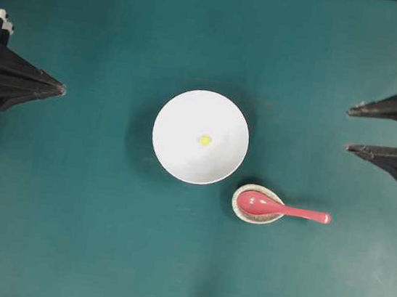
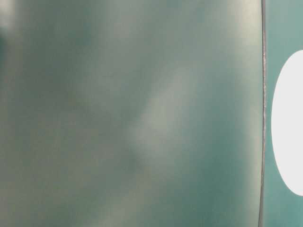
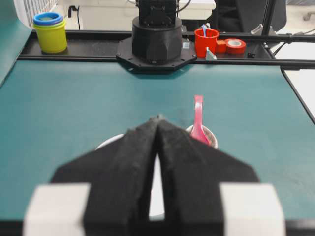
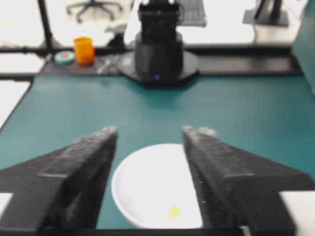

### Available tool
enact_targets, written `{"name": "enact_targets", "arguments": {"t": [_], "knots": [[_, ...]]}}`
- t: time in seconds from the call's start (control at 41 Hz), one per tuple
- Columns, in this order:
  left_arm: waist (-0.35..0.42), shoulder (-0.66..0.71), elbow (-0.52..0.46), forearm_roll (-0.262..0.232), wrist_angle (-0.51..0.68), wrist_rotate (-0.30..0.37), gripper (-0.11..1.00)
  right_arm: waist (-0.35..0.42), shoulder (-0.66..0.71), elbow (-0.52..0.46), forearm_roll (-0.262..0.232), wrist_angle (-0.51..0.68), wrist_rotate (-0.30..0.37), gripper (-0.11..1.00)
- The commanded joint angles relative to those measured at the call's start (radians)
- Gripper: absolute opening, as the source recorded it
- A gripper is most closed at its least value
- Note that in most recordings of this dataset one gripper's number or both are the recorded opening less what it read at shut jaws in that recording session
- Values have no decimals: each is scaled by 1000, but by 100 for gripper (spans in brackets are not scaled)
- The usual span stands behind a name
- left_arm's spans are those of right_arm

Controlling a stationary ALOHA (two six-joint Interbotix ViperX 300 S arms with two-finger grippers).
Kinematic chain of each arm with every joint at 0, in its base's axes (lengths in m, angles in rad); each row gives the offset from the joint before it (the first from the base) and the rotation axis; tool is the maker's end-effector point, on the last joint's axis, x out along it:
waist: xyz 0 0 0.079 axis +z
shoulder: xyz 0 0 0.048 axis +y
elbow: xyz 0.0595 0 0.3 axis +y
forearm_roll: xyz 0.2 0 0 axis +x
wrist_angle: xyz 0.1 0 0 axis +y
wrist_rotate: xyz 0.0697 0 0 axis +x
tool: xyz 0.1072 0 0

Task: Scoop the yellow hexagonal prism block from the bowl with a spoon using the right arm.
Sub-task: 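Move the right gripper to the red spoon handle in its rest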

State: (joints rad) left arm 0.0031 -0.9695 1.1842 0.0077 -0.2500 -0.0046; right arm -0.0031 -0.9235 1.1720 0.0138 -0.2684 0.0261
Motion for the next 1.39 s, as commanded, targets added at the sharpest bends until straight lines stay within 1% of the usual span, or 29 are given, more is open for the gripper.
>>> {"name": "enact_targets", "arguments": {"t": [0.0,0.122,0.244,0.415,0.586,0.683,0.781,0.952,1.123,1.245,1.367], "knots": [[0,5,-23,2,-3,0,-1,0,26,-3,3,-5,9,62],[0,5,-23,3,-3,9,-1,0,67,14,3,-17,25,61],[-2,5,-23,5,-3,15,-1,11,140,49,14,-97,40,61],[0,5,-23,6,-3,17,-1,35,293,106,49,-295,55,61],[0,5,-23,8,-3,17,-1,91,491,133,118,-503,55,61],[0,5,-23,6,-3,17,-1,124,591,135,155,-588,55,61],[0,5,-23,6,-3,17,-1,170,689,127,204,-666,55,61],[0,6,-23,8,-5,17,-1,282,818,121,321,-773,55,61],[0,8,-21,8,-3,17,-1,408,890,121,451,-842,55,61],[0,9,-21,8,-3,17,-1,494,930,118,523,-873,55,61],[0,9,-21,8,-3,17,-1,557,968,120,583,-900,54,61]]}}
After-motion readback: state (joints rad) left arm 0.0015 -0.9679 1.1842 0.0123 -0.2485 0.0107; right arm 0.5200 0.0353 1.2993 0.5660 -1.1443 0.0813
